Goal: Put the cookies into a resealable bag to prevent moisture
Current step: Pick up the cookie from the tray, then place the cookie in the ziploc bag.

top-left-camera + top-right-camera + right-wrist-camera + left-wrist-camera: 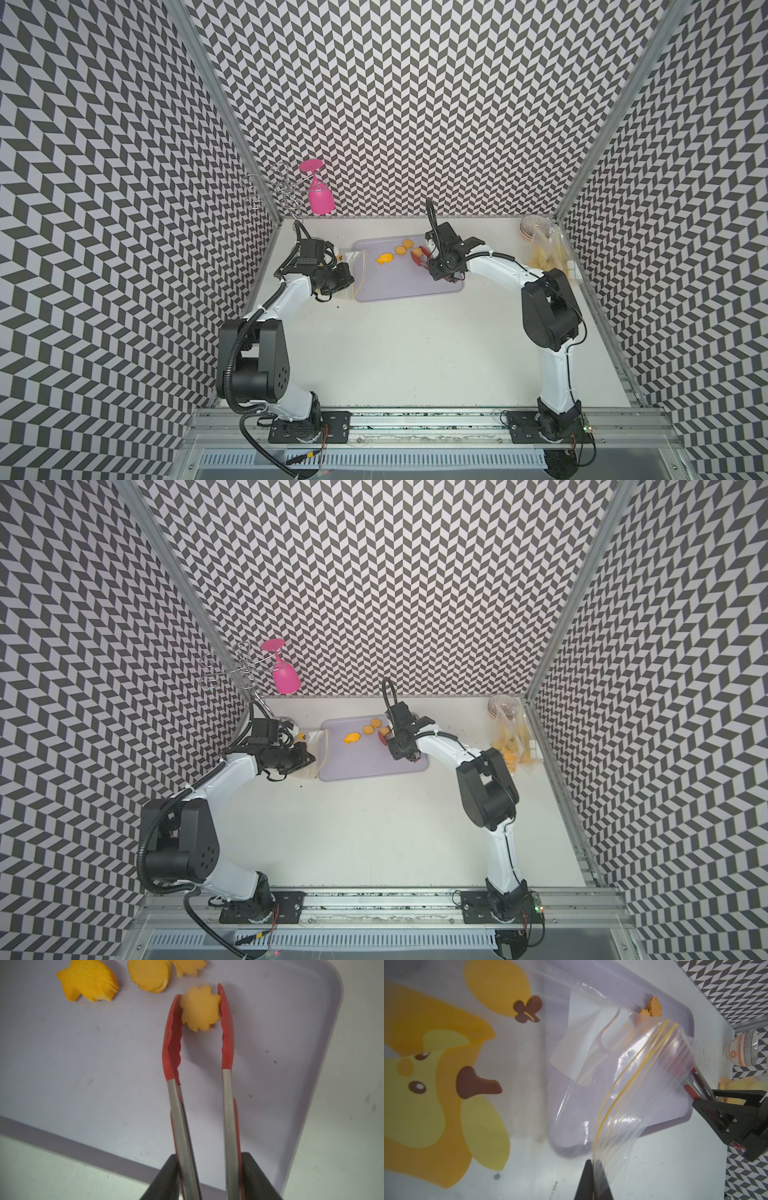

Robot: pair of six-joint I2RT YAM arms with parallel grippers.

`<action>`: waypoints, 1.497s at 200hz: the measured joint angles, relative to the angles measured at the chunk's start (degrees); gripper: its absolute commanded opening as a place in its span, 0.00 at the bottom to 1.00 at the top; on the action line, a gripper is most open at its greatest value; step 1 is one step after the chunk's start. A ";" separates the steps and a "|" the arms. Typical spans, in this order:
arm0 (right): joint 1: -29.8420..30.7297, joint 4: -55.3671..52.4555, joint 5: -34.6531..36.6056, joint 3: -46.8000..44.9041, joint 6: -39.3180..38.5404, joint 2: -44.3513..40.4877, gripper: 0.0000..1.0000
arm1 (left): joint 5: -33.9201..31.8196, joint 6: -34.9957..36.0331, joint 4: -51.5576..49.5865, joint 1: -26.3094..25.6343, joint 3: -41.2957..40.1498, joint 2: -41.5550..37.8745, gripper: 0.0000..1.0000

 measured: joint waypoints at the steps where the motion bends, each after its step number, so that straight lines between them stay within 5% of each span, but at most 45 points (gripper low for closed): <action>1: 0.00 -0.04 0.13 -0.33 -0.02 -0.42 0.44 | 0.00 0.00 0.00 -0.07 0.02 0.04 0.00; 57: 0.00 1.64 1.20 -10.80 2.58 -15.61 0.40 | -1.05 -1.09 -1.01 -2.97 6.19 5.51 0.00; 119: 3.30 3.04 -3.32 -12.83 2.08 -20.61 0.37 | -1.36 -1.14 -0.74 -2.97 9.38 9.31 0.00; 189: 14.43 2.82 -5.40 -3.98 -1.01 -15.63 0.34 | -0.70 -1.05 -0.17 -2.97 9.05 9.33 0.00; 299: 15.47 0.15 1.70 0.42 -2.67 -4.00 0.29 | 0.68 -0.72 0.63 -2.97 8.79 9.31 0.00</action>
